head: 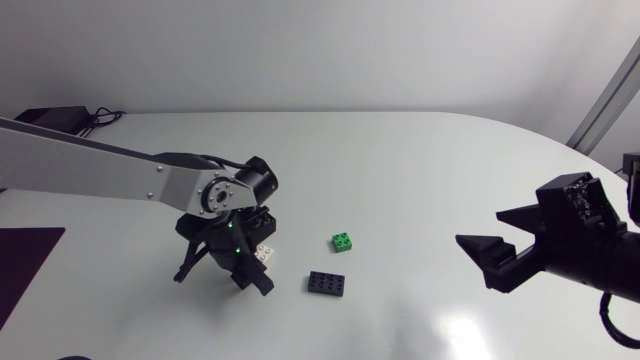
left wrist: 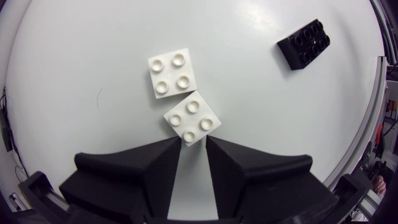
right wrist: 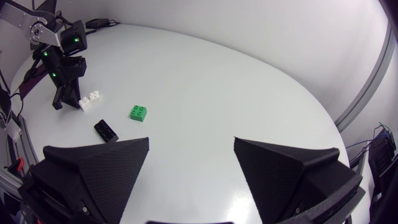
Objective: Separate the duplo bricks
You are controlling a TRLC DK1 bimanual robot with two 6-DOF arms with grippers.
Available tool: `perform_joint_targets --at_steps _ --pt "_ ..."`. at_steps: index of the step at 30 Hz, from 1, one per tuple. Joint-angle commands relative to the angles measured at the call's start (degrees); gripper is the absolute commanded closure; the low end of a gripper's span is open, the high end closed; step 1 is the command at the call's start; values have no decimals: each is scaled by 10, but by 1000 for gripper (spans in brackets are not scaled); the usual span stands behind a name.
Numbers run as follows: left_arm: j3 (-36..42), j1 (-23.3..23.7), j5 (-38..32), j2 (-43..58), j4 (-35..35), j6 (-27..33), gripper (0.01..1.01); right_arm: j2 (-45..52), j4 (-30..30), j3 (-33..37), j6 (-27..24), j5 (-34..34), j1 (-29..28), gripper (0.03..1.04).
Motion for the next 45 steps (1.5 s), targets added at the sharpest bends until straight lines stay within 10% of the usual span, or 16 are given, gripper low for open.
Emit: perform_joint_targets --at_steps 1,6,12,45 --pt "3 -1 3 -5 -10 3 723 4 3 -18 -10 0 -2 72" --pt "-30 39 2 -98 -28 16 616 4 5 -15 -12 -1 1 72" --pt "-50 106 -2 -257 -39 26 44 -2 2 0 -4 0 0 72" --pt "-98 217 -143 -738 -103 -20 44 -191 -110 21 -5 153 -30 72"
